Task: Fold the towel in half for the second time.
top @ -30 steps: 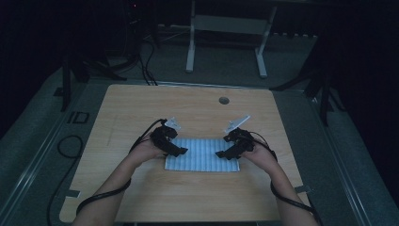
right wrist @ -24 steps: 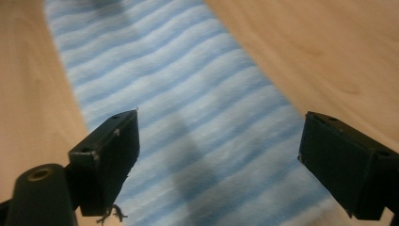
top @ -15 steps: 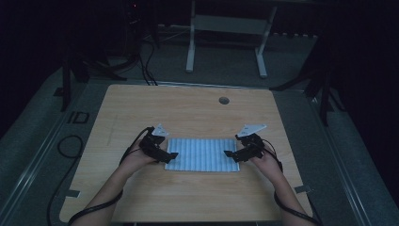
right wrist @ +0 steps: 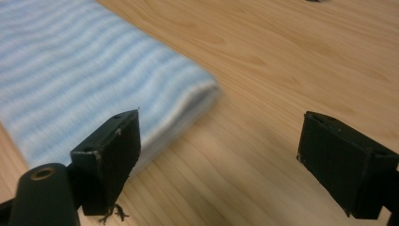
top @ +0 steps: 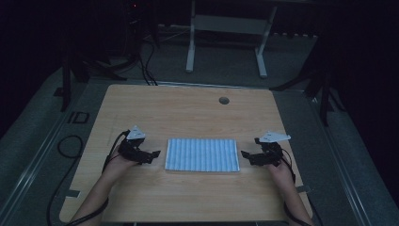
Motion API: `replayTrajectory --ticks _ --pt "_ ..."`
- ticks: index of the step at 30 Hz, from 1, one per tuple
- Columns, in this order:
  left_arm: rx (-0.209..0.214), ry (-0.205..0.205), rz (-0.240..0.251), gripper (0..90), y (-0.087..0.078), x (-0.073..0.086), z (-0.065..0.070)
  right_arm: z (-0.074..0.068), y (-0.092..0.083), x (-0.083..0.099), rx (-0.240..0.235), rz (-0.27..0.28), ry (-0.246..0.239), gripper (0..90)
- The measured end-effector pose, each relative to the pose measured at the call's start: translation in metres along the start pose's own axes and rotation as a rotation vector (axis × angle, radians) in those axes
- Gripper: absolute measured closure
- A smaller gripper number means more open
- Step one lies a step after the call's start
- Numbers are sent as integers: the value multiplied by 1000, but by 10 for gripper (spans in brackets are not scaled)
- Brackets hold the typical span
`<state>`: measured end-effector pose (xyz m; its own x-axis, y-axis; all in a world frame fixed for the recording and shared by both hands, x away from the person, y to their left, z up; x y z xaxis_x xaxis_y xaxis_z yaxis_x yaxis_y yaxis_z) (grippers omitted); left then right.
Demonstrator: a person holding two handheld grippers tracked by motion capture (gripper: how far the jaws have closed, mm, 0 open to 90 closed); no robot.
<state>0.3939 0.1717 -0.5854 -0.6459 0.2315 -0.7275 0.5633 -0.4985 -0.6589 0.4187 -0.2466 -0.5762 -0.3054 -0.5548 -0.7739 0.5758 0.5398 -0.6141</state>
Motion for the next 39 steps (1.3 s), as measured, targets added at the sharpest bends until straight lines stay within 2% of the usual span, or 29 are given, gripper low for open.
replayTrajectory --ticks 2,7,16,19,24,28,35,39 --pt "-12 -18 8 84 -5 4 -5 5 -6 7 17 5 28 132" --pt "-39 -55 32 84 -16 13 -17 20 -23 22 121 15 88 131" --pt "-66 -118 49 84 -34 35 -36 39 -55 54 238 39 184 131" --pt "-74 -141 72 84 -42 40 -41 43 -62 68 276 23 204 132" --pt "-104 -168 93 84 -51 48 -50 44 -68 85 278 15 242 133" --pt "-127 -190 103 84 -56 56 -55 41 -72 91 280 19 263 132" --pt "-176 -207 147 84 -67 64 -58 43 -81 98 327 46 305 128" --pt "-193 -240 193 84 -75 66 -61 46 -84 101 360 49 329 128"
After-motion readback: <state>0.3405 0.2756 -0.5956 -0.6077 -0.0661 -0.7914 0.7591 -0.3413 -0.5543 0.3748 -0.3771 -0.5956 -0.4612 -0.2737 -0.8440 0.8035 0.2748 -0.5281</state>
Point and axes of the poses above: each handheld gripper's, and its own axes: y roughly forward along the jaws, x roughly out of its underside, z roughly to its right, the point moved 8 cm from there along y, roughly forward along the jaws, and after that the axes turned 10 degrees about -y, right-handed, at the moved point
